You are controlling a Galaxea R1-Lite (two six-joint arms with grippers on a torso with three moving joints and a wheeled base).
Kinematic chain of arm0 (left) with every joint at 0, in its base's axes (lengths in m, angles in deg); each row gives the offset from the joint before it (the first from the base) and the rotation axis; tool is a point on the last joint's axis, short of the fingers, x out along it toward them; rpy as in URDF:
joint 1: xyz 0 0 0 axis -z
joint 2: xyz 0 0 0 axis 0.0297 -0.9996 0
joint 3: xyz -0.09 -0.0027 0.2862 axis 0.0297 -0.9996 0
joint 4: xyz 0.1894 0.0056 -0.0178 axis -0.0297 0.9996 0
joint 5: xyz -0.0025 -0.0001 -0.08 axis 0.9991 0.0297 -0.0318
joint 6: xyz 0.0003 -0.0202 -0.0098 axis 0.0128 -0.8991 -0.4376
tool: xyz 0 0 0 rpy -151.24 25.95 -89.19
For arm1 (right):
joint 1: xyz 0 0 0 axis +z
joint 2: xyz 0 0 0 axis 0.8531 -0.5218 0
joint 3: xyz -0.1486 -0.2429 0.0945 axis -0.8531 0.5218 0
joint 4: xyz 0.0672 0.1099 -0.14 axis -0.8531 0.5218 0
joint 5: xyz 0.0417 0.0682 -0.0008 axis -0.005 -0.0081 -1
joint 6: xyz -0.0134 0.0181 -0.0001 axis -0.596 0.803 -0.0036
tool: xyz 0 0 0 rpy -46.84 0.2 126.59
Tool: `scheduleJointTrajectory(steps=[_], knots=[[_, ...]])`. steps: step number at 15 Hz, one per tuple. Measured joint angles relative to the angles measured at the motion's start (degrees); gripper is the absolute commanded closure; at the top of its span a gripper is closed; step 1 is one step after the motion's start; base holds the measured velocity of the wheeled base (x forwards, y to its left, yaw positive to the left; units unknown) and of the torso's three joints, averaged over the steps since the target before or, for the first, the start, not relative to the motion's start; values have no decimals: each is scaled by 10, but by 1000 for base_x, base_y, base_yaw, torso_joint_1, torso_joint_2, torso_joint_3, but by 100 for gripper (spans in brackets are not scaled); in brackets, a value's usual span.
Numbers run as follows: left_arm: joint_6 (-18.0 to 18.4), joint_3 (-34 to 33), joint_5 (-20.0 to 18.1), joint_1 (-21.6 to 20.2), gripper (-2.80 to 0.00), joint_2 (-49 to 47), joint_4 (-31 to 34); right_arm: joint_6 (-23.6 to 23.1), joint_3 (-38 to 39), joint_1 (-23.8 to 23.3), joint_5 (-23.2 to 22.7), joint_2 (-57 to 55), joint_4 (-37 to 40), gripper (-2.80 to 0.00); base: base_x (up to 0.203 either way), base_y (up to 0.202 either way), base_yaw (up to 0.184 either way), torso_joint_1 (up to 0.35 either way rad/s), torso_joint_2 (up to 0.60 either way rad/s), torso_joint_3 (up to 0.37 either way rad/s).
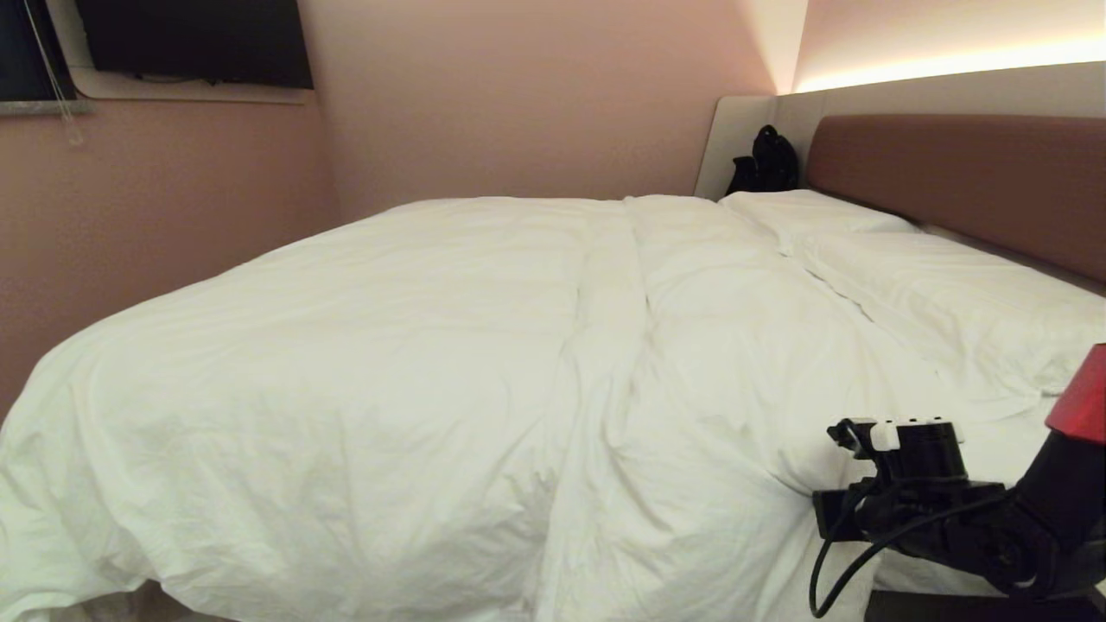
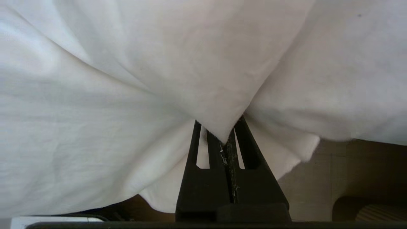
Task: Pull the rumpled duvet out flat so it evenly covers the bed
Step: Flatten the corners of the folded blanket
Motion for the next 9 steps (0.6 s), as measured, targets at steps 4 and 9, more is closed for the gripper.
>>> scheduleJointTrajectory(steps=[4, 9], knots=[[0, 0, 0, 0, 0, 0, 0, -4, 61, -31, 0, 82, 0, 0, 0, 0, 0, 0, 0, 0], [0, 0, 0, 0, 0, 0, 0, -17, 136, -61, 1, 168, 0, 0, 0, 0, 0, 0, 0, 0]])
